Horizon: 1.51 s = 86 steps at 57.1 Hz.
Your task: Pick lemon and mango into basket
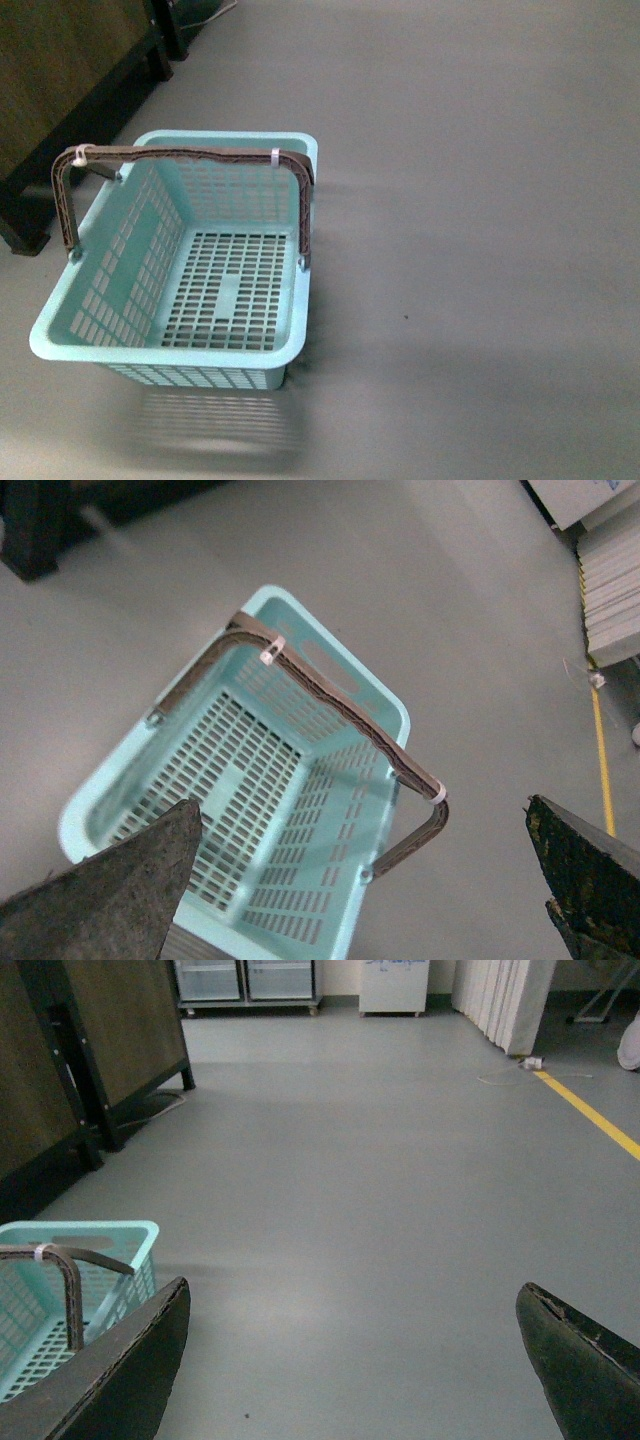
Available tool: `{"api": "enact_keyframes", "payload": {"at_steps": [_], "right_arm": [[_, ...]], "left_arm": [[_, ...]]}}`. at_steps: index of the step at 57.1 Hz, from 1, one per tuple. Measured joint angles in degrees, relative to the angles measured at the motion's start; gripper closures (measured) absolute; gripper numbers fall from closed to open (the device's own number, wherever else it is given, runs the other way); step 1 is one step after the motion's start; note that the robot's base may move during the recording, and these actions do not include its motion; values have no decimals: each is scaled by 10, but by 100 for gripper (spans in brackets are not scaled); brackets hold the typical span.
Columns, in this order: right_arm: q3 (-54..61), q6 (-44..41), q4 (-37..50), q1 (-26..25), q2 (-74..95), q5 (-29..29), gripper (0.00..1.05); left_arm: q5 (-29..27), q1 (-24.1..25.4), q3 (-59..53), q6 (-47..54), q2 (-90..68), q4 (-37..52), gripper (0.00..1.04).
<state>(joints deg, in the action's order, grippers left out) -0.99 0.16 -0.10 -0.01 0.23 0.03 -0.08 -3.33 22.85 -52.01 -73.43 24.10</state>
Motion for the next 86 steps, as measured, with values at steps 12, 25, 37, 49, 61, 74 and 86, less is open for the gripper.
{"api": "enact_keyframes", "payload": {"at_steps": [12,25,37,49,61,74,86], "right_arm": [[0,0,0,0,0,0,9],[0,0,0,0,0,0,9],[0,0,0,0,0,0,9],[0,0,0,0,0,0,9],[0,0,0,0,0,0,9],[0,0,0,0,0,0,9],[0,0,0,0,0,0,9]], "left_arm": [[-28,-28,105,-139,-219,48,7],[-41,-46,238,-230,-378,30,7],[-43,-49,367,-260,-475,-9,7],[-42,-61,472,-270,-544,-51,7],[-35,-74,528,-279,-588,-79,30],[-33,-77,561,-292,-613,-102,64],[-20,-76,566,-341,-616,-111,96]]}}
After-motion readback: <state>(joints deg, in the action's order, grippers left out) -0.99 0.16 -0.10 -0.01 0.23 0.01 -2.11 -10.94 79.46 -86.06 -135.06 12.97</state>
